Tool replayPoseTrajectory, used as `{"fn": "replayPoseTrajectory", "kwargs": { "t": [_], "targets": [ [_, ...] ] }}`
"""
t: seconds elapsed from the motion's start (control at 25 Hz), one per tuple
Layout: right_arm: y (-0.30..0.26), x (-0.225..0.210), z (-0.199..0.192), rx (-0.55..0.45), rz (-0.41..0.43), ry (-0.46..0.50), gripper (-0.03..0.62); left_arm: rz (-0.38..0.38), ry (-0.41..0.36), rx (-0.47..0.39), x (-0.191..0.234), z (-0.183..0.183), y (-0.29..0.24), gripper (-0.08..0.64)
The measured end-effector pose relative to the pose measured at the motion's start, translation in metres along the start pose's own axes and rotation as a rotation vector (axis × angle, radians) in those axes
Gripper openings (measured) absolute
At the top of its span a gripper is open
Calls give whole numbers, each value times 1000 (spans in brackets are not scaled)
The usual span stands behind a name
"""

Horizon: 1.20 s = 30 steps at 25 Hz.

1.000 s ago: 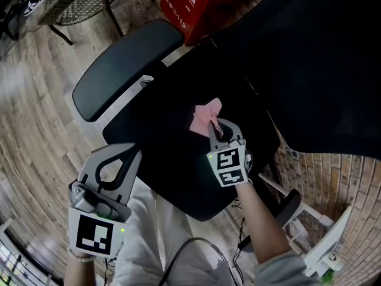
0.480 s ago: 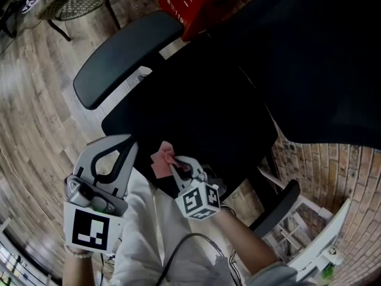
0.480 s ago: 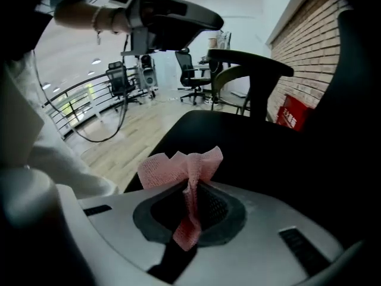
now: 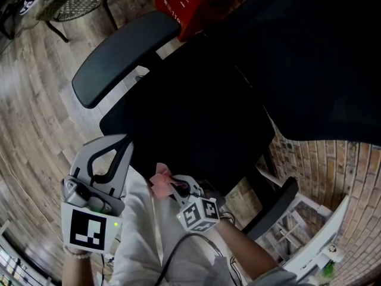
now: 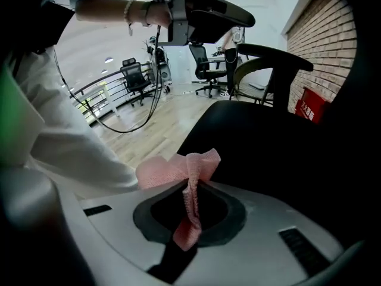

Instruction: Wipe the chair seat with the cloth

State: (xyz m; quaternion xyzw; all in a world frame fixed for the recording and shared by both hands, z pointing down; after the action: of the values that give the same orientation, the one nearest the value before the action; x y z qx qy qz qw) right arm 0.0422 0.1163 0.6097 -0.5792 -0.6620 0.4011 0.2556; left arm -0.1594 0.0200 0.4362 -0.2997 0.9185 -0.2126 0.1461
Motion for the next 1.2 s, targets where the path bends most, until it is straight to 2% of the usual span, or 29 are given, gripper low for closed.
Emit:
{"fn": "replayPoseTrajectory", "kwargs": {
  "t": [0.24, 0.56, 0.88, 1.04, 1.2],
  "targets": [
    [22, -46, -22, 32, -176, -115, 55, -18, -11, -4, -5, 2, -2, 18],
    [51, -144, -64, 79, -425, -195, 55, -53, -28, 0, -12, 4, -12, 18],
    [81, -234, -94, 182, -581, -225, 55, -80, -32, 17, -17, 3, -26, 18],
    [97, -263, -110, 234, -635, -242, 55, -92, -33, 19, -18, 4, -32, 18],
    [114, -278, -129, 278, -695, -307, 55, -97, -38, 8, -20, 8, -37, 18]
  ]
}}
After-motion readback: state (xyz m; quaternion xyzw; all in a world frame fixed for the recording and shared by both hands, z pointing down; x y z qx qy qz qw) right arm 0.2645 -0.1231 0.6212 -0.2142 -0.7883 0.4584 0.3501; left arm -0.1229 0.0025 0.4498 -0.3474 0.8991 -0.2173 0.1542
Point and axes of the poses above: the fingertips, and each gripper's own axes: y backward along the fingers, x to its left, z out of its top, the point moved 9 cm from there along y, backward along the fingers, and after that the axes turned 2 degrees about z, right-handed, at the moved point
